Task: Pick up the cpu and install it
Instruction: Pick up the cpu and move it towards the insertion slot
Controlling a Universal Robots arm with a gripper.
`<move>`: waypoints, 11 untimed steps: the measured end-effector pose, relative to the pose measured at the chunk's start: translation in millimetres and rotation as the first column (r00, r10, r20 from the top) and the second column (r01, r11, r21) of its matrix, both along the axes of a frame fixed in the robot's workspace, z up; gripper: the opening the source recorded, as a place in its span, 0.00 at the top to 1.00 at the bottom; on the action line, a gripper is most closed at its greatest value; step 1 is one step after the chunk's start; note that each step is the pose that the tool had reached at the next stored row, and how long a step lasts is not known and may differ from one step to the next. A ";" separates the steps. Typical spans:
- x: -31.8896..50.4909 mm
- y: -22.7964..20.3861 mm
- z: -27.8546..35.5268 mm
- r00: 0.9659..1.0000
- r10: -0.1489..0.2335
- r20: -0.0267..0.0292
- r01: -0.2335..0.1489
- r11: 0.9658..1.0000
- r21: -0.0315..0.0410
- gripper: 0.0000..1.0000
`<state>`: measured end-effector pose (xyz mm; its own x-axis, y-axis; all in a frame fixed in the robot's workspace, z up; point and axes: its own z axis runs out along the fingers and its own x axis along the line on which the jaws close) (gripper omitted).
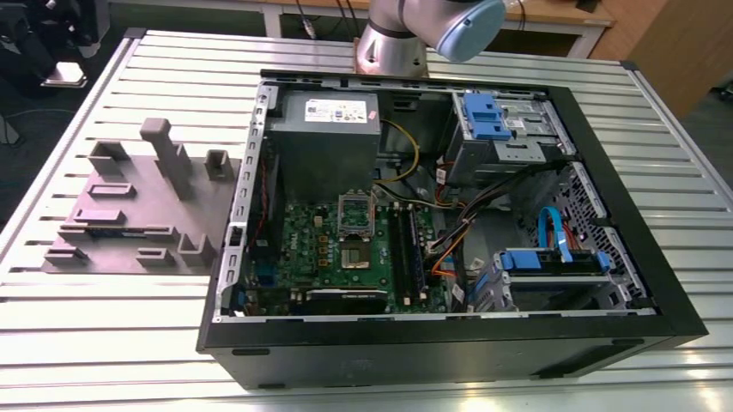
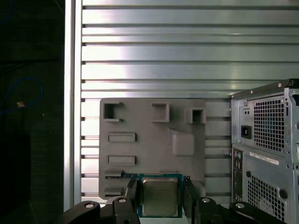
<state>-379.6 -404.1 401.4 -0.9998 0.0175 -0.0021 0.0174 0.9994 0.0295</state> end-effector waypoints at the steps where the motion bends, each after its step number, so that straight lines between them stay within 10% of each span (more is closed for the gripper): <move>1: 1.8 0.0 0.0 1.000 0.000 0.000 0.000 1.000 0.000 0.53; 11: 18.2 0.0 0.0 1.000 0.000 0.000 0.000 1.000 0.000 0.53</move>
